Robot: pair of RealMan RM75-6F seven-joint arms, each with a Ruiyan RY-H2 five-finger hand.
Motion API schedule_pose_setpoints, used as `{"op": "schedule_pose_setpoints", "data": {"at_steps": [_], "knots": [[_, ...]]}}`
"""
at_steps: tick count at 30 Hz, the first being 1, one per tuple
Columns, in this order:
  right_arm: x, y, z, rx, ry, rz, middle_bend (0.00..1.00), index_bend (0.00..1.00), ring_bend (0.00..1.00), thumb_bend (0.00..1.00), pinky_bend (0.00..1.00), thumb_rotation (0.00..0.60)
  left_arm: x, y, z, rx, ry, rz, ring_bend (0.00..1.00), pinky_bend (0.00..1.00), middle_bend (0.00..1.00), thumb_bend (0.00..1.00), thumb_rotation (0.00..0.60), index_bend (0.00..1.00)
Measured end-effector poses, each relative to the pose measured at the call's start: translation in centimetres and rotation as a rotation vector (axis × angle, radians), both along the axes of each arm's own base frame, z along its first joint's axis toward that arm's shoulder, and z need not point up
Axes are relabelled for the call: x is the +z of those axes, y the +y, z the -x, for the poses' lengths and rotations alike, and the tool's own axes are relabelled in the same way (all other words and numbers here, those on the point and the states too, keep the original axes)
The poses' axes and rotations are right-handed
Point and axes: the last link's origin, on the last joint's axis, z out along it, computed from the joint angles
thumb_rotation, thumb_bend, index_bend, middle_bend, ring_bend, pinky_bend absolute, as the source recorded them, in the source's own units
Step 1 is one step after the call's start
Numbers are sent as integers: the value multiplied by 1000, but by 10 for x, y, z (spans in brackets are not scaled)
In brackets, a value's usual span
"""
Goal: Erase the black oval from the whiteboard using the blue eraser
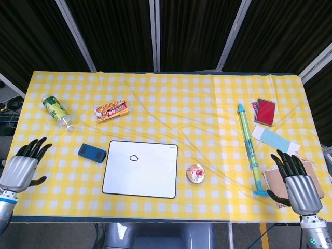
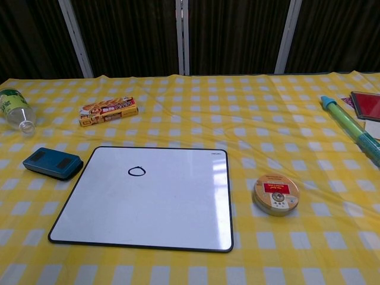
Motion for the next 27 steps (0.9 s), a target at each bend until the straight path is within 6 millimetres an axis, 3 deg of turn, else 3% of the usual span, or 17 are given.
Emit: {"op": "schedule_pose_setpoints", "data": {"at_steps": [9, 20, 27], "knots": [[0, -1, 2, -12, -1, -8, 0, 0, 0, 61, 0, 600, -38, 57, -20, -35, 122, 143, 90, 203, 82, 162, 600, 225], [4, -1, 3, -15, -14, -4, 0, 0, 0, 62, 0, 600, -67, 79, -41, -49, 144, 222, 94, 203, 98, 174, 600, 247], [6, 0, 3, -10, -24, 0, 0, 0, 0, 61, 0, 600, -86, 86, -52, -48, 149, 262, 105, 214, 111, 234, 600, 265]]}}
